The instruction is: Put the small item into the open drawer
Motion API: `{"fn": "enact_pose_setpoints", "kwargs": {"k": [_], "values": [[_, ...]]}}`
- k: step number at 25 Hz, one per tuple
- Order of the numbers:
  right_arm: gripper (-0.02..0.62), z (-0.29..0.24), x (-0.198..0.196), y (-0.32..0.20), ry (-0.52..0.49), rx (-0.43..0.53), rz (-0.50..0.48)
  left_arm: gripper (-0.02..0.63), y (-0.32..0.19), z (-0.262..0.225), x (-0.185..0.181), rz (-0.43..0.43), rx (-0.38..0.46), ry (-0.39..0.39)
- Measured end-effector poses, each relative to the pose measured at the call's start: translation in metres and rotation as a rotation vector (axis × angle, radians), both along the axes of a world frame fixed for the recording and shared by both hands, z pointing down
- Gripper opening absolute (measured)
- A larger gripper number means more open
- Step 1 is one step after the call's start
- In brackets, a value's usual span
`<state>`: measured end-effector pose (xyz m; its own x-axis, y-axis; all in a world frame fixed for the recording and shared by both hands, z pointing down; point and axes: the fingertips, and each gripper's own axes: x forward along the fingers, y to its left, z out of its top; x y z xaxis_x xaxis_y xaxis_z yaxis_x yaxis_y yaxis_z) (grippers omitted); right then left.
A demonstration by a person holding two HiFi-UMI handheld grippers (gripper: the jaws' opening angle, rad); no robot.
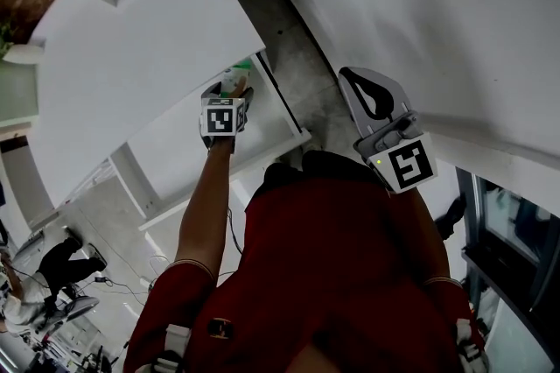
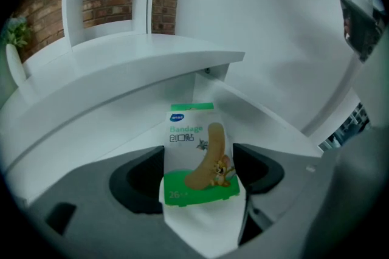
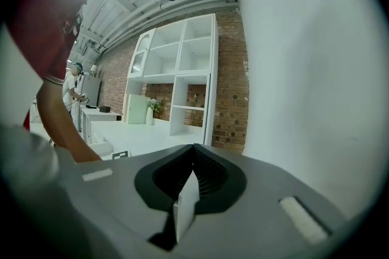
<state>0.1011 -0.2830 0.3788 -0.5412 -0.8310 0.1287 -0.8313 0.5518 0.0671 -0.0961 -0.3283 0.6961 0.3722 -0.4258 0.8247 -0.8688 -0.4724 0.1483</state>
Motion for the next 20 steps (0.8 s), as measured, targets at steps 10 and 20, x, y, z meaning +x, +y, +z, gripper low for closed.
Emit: {"fn": "enact_pose_setpoints", "kwargs": {"k": [10,20], "values": [[0.012,0.012,0.016,0.005,0.0,-0.035,0.028,0.356,-0.01,0.019,0.002,-0.032,-0.02,-0.017],[0.012,0.024,0.016,0.013,0.009,-0.061,0.016,0.387,-0.012,0.013,0.001,-0.031,0.02,-0.021]]}}
